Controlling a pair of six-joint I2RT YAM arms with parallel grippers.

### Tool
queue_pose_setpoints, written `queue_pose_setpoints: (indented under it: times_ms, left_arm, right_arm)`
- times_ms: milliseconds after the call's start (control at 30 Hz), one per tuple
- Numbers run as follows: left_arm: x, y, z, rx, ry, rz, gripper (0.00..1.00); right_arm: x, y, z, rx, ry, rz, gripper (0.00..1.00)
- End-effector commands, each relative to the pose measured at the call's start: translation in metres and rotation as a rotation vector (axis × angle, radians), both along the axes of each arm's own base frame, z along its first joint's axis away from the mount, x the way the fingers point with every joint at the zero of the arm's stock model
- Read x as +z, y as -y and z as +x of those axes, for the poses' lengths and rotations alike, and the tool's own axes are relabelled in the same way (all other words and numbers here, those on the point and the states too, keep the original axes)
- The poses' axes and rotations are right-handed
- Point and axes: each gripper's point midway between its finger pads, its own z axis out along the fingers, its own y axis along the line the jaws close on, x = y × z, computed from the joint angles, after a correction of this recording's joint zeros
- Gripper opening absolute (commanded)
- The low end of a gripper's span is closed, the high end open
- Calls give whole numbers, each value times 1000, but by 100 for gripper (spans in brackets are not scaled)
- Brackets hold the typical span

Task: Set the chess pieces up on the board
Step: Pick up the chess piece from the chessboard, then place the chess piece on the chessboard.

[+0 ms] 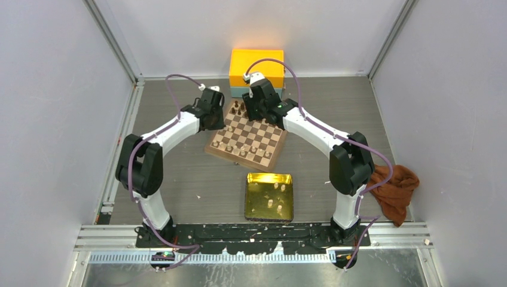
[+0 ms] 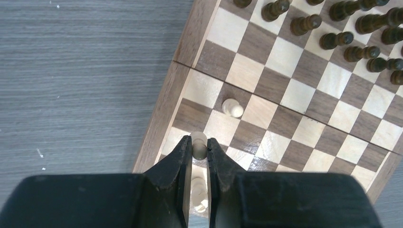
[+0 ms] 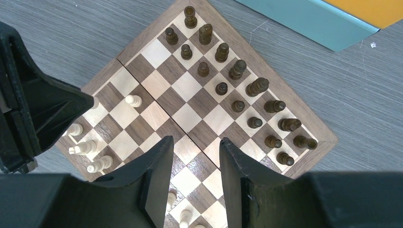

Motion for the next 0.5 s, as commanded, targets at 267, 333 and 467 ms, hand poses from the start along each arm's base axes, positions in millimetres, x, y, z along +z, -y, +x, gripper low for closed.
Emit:
queue_pose_setpoints:
  times_ms: [267,333,467]
  left_arm:
    - [11,-17,-20,30,-9,18,1]
    - [9,-17,-21,30,-12,18,1]
    - [3,-17,-23,30,-21,15,1]
  right_arm:
    - [39,-1,0,-9,70,88,46]
    - [38,-1,-1,-9,67,89,46]
    - [38,-1,-1,-7,65,92,46]
